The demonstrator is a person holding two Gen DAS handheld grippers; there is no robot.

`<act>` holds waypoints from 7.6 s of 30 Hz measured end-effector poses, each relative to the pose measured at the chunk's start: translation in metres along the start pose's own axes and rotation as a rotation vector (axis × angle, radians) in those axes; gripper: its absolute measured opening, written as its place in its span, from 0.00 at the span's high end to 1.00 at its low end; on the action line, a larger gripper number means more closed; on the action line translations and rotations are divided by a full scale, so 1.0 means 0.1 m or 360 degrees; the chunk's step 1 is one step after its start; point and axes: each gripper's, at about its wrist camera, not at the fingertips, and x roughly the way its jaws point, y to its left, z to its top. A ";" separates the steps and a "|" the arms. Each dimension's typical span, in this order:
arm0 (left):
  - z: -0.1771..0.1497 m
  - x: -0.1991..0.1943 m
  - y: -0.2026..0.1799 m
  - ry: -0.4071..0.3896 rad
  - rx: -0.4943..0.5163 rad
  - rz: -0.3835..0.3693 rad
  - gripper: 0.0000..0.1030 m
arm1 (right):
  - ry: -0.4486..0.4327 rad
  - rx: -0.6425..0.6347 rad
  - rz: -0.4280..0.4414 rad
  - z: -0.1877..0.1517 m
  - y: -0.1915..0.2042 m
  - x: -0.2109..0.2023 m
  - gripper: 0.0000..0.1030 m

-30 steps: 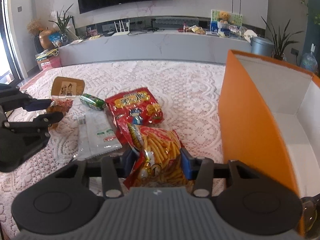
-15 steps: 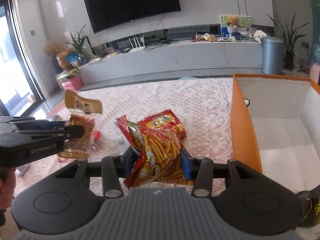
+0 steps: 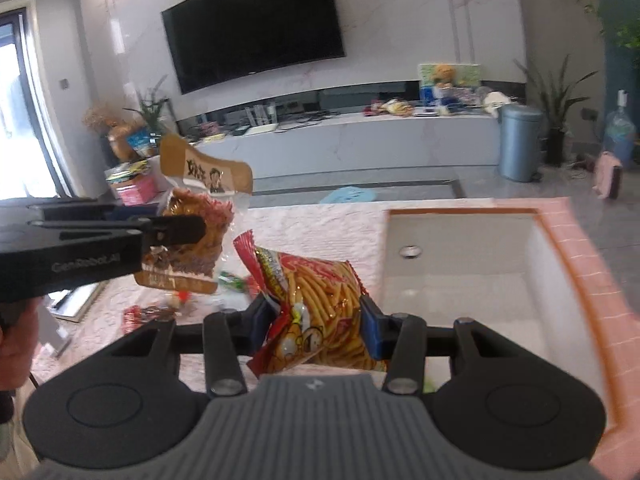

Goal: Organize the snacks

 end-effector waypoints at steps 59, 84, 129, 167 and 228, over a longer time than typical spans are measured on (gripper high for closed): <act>-0.16 1.98 -1.02 0.1020 0.0550 -0.0533 0.74 | 0.0869 -0.0137 -0.0104 -0.02 -1.50 0.95 0.56; -0.03 2.08 -0.88 0.1058 0.0329 -0.0623 0.71 | 0.0913 0.0035 -0.0021 -0.01 -1.66 1.15 0.43; 0.15 1.52 -0.46 0.0639 0.0205 -0.0323 0.78 | 0.0930 -0.0099 -0.0191 0.15 -1.41 1.15 0.71; -1.00 0.08 1.81 0.0450 -0.0703 0.0209 0.50 | 0.0194 -0.0092 -0.0186 -0.05 1.30 1.02 0.49; -1.46 1.39 2.27 0.0501 -0.0654 0.0313 0.28 | 0.0353 -0.0309 -0.0094 -0.12 0.73 3.09 0.08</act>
